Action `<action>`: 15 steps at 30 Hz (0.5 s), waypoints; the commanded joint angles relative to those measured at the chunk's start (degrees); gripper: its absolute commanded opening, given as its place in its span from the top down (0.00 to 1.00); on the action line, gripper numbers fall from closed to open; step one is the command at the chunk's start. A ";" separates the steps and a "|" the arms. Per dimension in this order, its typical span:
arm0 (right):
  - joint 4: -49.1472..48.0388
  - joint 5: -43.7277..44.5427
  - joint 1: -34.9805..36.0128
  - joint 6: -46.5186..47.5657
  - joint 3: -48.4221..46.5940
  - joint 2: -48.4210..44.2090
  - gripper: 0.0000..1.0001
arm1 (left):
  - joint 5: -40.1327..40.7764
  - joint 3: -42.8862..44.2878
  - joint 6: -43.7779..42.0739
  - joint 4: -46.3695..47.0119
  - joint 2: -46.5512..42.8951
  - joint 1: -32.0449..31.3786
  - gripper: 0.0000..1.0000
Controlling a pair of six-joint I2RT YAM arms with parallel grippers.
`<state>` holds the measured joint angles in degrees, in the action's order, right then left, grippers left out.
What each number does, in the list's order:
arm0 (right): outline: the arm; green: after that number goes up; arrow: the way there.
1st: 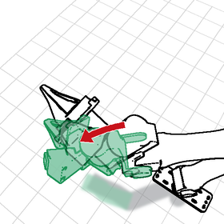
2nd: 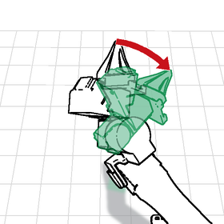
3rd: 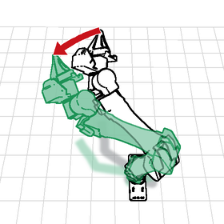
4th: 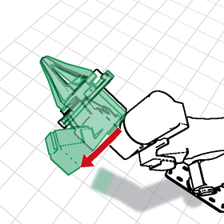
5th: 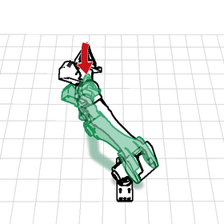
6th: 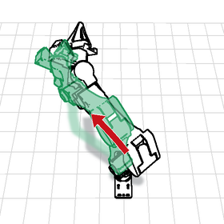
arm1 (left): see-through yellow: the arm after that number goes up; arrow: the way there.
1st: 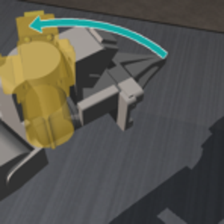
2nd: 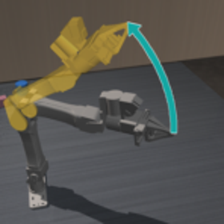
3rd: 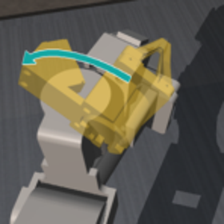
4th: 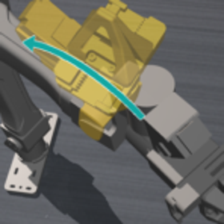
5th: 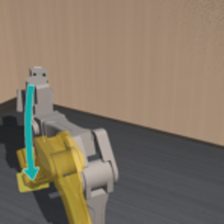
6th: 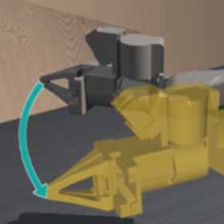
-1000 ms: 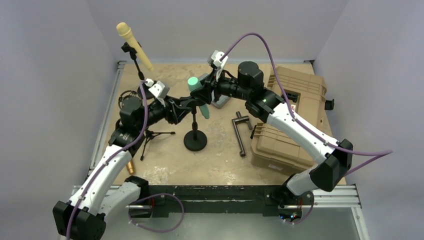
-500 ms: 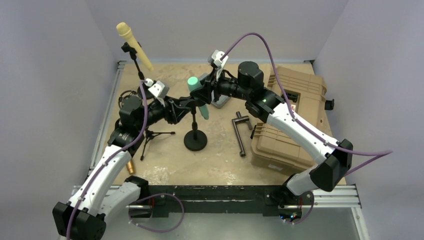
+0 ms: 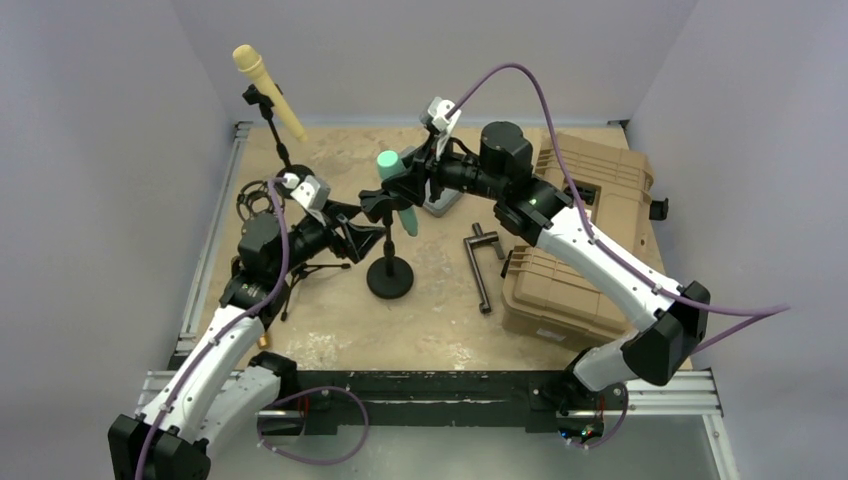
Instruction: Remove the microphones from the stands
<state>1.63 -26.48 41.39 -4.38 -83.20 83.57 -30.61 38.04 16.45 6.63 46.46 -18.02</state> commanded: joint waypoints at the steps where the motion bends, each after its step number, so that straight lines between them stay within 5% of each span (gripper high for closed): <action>1: -8.34 -0.13 -0.23 -0.45 -1.43 -4.20 1.00 | -0.37 -3.48 3.12 12.70 -0.73 0.33 0.17; 15: -8.37 -1.73 -0.17 -0.95 -1.88 -3.27 1.00 | -2.19 -4.39 1.51 26.26 5.66 0.35 0.24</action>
<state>1.61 -26.57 41.23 -4.34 -83.20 82.30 -31.38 33.82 18.48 24.93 51.22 -18.02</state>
